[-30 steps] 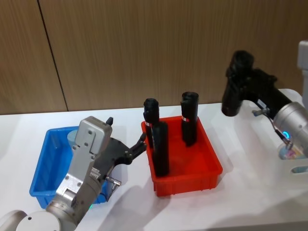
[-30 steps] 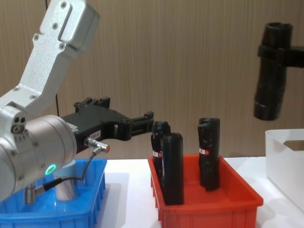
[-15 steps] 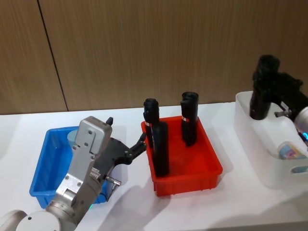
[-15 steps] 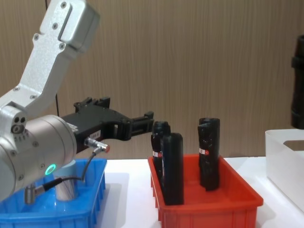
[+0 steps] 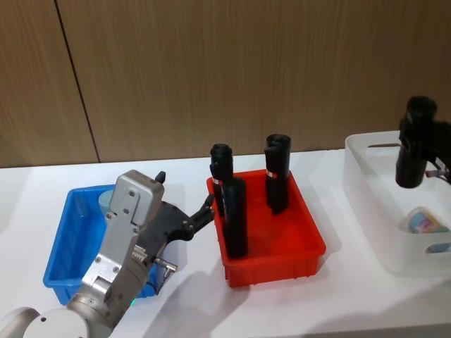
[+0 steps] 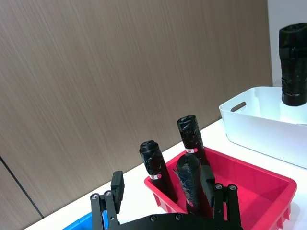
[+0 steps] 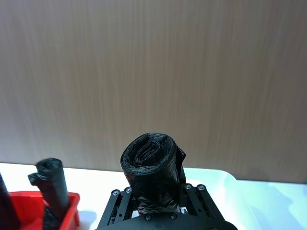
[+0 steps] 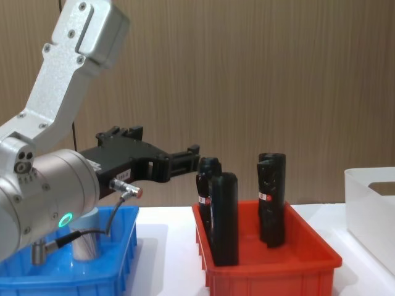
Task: Pick the cotton swabs from the blue box and place them into the white box.
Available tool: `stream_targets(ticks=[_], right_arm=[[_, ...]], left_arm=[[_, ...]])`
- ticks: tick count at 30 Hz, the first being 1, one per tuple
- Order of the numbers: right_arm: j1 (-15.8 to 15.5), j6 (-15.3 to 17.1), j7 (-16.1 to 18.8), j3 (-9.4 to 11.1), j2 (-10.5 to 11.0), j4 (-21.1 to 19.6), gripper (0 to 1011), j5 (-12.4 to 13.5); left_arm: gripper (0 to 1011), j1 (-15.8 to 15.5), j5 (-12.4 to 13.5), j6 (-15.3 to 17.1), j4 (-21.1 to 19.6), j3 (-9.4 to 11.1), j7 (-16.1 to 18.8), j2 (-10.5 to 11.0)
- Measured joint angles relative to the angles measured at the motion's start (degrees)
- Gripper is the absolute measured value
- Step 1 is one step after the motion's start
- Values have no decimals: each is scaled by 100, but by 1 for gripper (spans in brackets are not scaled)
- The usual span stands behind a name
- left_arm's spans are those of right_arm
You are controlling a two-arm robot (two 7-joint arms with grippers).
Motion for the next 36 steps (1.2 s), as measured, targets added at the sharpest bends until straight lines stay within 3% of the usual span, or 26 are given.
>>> stream_targets(ticks=[12, 16, 31, 36], right_arm=[[132, 10, -6, 74, 26, 471, 429, 46], [162, 10, 16, 93, 31, 575, 581, 59], [172, -43, 106, 152, 54, 710, 1001, 113], [162, -70, 130, 165, 61, 715, 1001, 134]], left_arm=[[1004, 0, 0, 0, 0, 0, 0, 0], [1004, 0, 0, 0, 0, 0, 0, 0], [1004, 0, 0, 0, 0, 0, 0, 0], [1004, 0, 0, 0, 0, 0, 0, 0]])
